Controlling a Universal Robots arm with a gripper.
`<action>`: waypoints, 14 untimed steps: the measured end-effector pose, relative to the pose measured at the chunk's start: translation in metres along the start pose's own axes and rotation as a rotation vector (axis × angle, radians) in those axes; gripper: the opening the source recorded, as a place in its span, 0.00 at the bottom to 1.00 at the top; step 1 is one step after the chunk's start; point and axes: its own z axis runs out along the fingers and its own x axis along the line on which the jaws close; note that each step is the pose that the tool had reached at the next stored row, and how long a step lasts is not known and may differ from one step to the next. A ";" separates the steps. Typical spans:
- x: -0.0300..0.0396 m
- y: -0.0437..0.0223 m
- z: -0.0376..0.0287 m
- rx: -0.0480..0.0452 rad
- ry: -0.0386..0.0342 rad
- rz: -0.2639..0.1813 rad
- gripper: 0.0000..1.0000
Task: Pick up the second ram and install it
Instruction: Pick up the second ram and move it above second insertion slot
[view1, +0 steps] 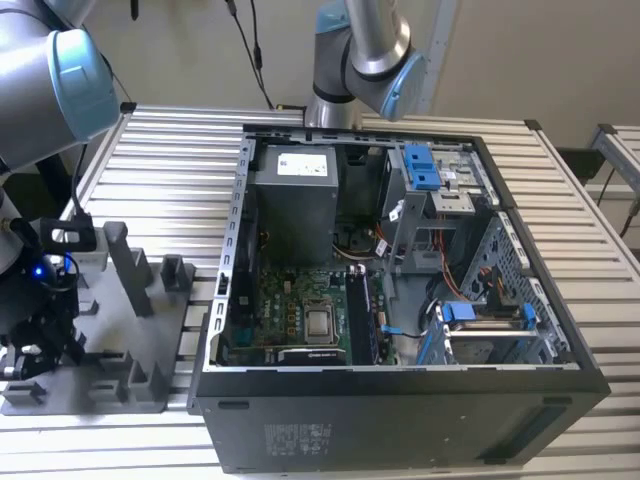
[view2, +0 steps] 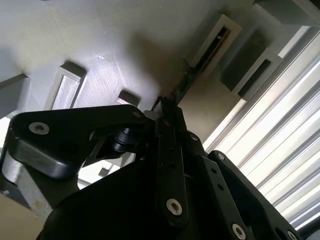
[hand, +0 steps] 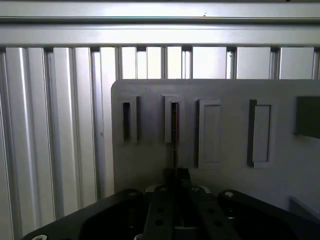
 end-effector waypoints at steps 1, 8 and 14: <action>0.0000 0.0000 0.0000 0.0000 0.0000 0.000 0.14; 0.0000 0.0000 0.0001 0.0000 0.0001 0.000 0.14; 0.0000 0.0000 0.0001 0.0001 0.0000 0.000 0.14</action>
